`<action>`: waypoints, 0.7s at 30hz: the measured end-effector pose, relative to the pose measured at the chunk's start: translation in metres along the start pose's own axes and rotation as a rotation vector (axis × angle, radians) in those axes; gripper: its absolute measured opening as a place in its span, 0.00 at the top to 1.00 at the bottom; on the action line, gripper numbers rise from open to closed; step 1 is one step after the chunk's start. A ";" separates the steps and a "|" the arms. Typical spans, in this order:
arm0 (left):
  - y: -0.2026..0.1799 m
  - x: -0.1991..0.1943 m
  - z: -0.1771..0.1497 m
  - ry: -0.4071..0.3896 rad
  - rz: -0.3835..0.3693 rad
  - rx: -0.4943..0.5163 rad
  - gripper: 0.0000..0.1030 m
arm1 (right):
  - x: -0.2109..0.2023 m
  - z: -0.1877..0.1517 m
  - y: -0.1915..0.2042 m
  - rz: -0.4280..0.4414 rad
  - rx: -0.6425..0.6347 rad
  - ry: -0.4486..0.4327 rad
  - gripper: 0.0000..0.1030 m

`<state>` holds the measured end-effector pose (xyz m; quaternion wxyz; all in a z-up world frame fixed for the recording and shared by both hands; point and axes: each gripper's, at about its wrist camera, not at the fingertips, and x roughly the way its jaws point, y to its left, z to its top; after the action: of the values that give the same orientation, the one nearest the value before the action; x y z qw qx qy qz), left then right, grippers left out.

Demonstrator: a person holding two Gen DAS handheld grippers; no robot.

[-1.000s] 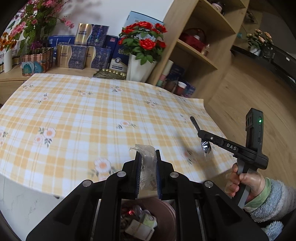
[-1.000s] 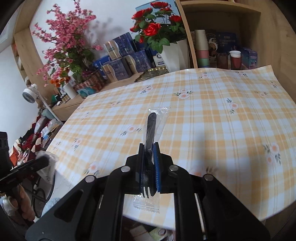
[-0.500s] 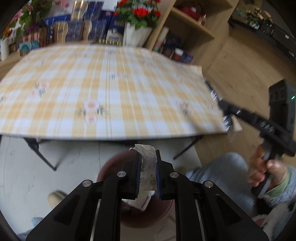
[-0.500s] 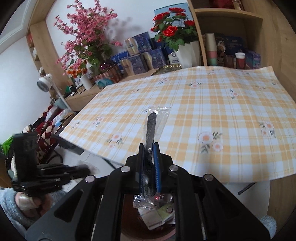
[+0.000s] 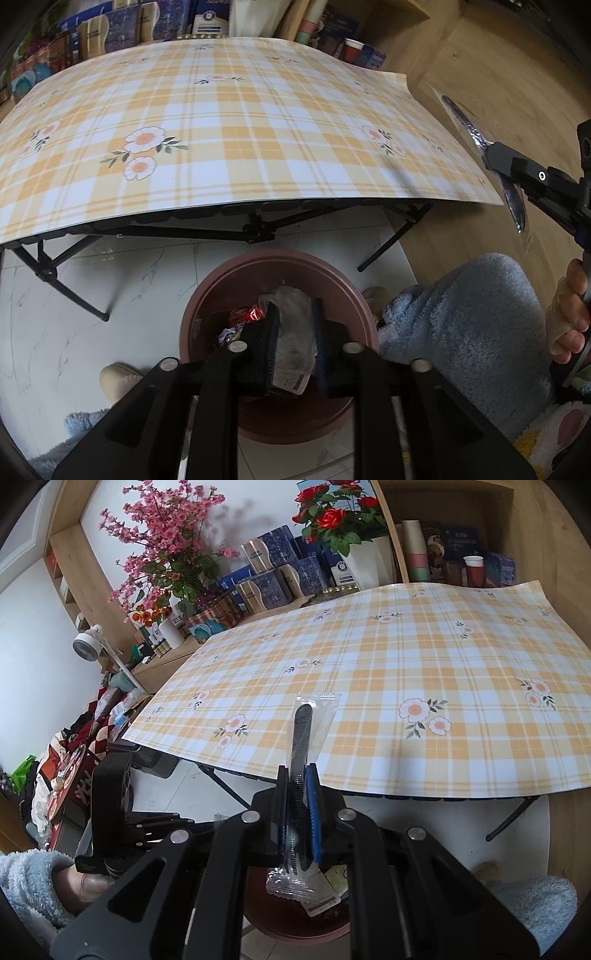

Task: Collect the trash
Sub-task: 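Open the left gripper to drop the wrapper while the right gripper drops the fork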

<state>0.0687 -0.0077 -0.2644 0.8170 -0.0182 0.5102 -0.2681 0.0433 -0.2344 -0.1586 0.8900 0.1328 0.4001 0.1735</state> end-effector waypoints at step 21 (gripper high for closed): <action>0.024 -0.127 -0.001 -0.390 0.253 -0.128 0.06 | 0.050 -0.039 0.016 -0.012 -0.042 0.187 0.87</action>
<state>0.0356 0.0713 -0.1671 0.9242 -0.0572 0.3571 -0.1224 0.0412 -0.1948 -0.2113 0.8525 0.0951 0.4784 0.1881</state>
